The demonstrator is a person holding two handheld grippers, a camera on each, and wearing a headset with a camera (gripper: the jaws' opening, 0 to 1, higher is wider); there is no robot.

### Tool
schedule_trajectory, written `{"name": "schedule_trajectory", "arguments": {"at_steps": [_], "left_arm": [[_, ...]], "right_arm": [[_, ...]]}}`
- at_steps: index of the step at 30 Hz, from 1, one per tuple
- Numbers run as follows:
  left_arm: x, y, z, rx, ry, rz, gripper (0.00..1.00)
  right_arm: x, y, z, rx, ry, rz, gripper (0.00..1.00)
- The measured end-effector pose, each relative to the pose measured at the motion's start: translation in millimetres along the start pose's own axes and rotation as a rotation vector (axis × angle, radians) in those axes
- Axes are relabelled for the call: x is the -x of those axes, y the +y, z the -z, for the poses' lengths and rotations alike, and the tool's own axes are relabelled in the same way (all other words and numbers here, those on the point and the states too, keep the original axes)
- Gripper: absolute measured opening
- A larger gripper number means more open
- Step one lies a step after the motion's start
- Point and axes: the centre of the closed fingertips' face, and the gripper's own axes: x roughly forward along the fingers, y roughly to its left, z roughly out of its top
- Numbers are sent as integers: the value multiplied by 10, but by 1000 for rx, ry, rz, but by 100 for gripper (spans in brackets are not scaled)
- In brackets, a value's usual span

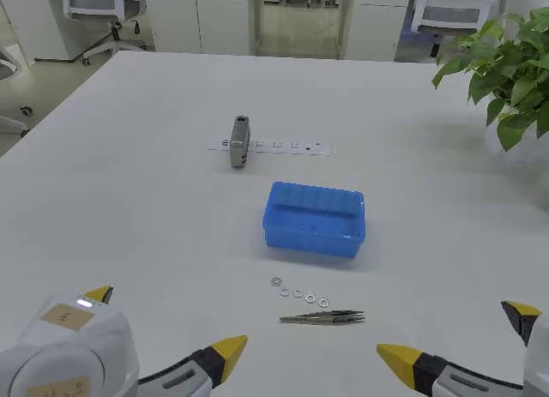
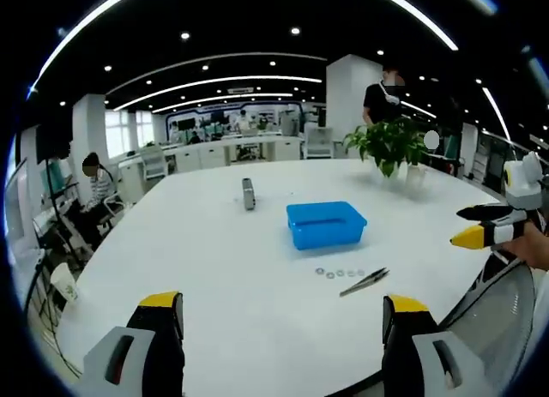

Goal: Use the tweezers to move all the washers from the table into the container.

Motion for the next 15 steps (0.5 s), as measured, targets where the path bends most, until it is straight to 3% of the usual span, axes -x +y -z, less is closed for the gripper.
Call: {"name": "schedule_trajectory", "arguments": {"at_steps": [15], "left_arm": [[15, 27, -2, -12, 6, 12, 99]], "right_arm": [[-37, 45, -34, 23, 15, -1, 99]]}}
